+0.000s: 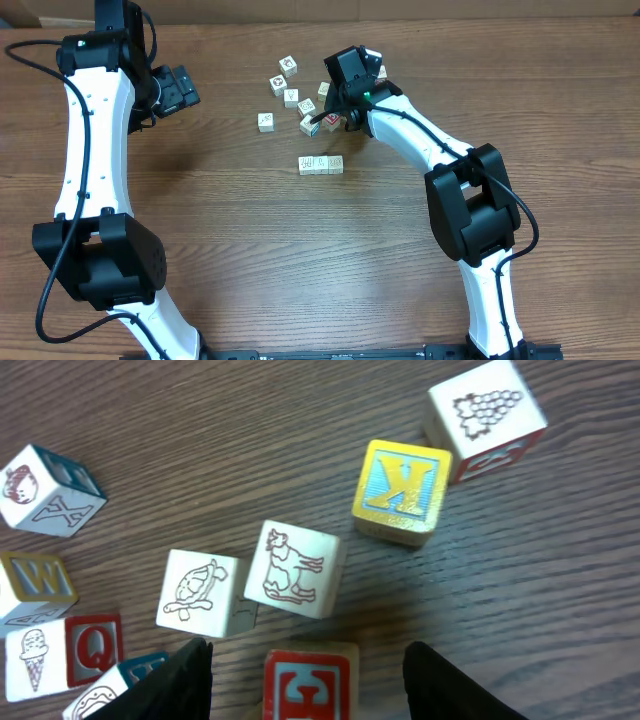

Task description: Form a horizontal line

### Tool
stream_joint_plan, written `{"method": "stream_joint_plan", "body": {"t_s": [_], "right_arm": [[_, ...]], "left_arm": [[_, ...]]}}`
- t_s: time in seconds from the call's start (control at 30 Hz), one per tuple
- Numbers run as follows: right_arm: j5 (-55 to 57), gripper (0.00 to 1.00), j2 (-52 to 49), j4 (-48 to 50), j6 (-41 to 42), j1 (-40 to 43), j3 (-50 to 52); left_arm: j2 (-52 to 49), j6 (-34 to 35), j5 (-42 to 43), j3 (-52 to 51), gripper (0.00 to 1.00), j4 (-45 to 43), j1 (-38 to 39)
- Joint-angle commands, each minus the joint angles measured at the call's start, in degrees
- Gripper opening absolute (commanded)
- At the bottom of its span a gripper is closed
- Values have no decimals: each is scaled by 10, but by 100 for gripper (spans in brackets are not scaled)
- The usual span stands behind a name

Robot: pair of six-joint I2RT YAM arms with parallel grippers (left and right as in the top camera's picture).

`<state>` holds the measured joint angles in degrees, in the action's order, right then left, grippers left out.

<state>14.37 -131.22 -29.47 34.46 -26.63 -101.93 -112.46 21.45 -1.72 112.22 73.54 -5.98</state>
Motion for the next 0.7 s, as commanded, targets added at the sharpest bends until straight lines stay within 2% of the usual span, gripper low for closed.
{"method": "stream_joint_plan", "body": {"t_s": [0.0,0.37,0.67], "right_arm": [[-7,58,-7,14,-5,0,20],[-5,57,-7,42,-5,0,44],[-5,55,-7,57,-93,-1,45]], "left_arm": [[3,4,2,4,100,-1,8],[3,4,2,4,100,-1,8],[3,4,2,4,100,-1,8]]}}
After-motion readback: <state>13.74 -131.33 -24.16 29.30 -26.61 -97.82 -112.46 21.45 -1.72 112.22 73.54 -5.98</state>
